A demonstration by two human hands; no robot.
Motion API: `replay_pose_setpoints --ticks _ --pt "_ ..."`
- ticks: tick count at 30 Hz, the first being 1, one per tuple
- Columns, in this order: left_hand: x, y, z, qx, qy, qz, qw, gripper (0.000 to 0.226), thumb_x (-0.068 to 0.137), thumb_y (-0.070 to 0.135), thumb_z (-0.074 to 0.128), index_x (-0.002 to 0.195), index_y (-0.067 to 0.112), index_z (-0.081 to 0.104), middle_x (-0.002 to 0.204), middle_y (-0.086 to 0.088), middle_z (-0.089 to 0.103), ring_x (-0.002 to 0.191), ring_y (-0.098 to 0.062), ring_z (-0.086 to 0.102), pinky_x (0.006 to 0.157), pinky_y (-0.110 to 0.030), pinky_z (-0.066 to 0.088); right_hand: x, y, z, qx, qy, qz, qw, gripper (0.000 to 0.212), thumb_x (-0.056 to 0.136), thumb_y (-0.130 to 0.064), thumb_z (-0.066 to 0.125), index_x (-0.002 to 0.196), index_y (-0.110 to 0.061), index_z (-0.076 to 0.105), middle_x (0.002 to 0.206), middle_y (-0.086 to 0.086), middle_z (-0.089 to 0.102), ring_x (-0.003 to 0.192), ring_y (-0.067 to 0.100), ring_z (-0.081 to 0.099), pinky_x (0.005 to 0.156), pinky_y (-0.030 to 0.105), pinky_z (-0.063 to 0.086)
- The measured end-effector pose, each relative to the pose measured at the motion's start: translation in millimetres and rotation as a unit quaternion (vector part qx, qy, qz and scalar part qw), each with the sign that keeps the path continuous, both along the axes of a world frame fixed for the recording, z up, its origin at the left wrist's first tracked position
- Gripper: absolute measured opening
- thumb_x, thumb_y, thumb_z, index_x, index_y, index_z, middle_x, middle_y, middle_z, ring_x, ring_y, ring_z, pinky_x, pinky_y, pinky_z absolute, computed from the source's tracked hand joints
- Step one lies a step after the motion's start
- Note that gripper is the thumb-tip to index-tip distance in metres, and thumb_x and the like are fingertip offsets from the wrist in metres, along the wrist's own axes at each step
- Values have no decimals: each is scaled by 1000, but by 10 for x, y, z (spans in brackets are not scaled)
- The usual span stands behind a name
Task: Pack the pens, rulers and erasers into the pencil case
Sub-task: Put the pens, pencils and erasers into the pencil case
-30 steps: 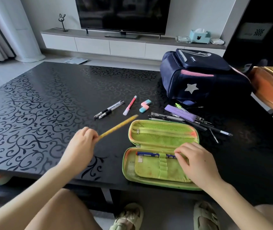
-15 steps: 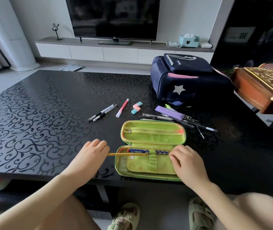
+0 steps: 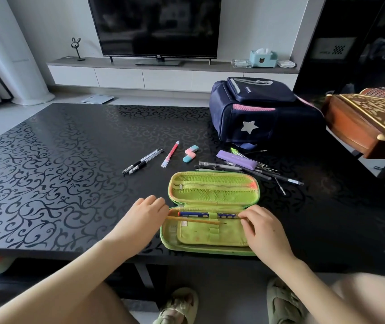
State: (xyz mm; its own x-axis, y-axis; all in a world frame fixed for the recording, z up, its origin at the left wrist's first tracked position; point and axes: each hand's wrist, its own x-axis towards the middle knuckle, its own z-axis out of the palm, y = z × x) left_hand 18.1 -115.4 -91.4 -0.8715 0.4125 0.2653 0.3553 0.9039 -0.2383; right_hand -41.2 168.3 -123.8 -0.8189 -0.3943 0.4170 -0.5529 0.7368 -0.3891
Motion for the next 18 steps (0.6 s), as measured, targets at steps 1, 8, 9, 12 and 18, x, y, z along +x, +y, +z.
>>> replay_pose_setpoints --ticks 1,8,9,12,18 --pt "-46 61 -12 -6 0 -6 1000 35 40 -3 69 66 17 57 67 3 55 55 -18 52 46 -26 48 2 5 -4 -6 -6 -4 1000 13 80 0 65 89 -8 69 84 -2 64 80 14 59 71 22 48" --pt "-167 212 -25 -31 0 -41 999 34 38 1 72 63 20 57 64 6 55 53 -14 50 44 -21 44 19 1 -8 -20 -9 -12 1000 16 80 3 64 90 -7 69 85 -2 63 81 12 58 74 19 44" --pt "-156 184 -18 -31 3 -40 999 35 37 1 72 63 20 58 64 6 55 53 -14 51 44 -21 45 21 2 -11 -21 -9 -12 1000 16 80 3 64 90 -7 69 85 -2 63 81 12 58 73 19 43" --pt "-105 -36 3 -6 10 -12 1000 37 39 -3 73 64 18 56 66 3 55 55 -18 53 44 -24 47 13 8 -21 -23 -7 -10 1000 15 80 4 63 89 -7 69 84 -2 63 80 13 58 73 19 43" --pt "71 -479 -43 -5 -7 47 999 44 43 -11 70 69 18 49 70 2 51 58 -19 51 46 -29 47 1 -3 -40 -21 -7 -11 1000 15 80 3 62 90 -5 69 84 -1 63 80 15 59 72 22 47"
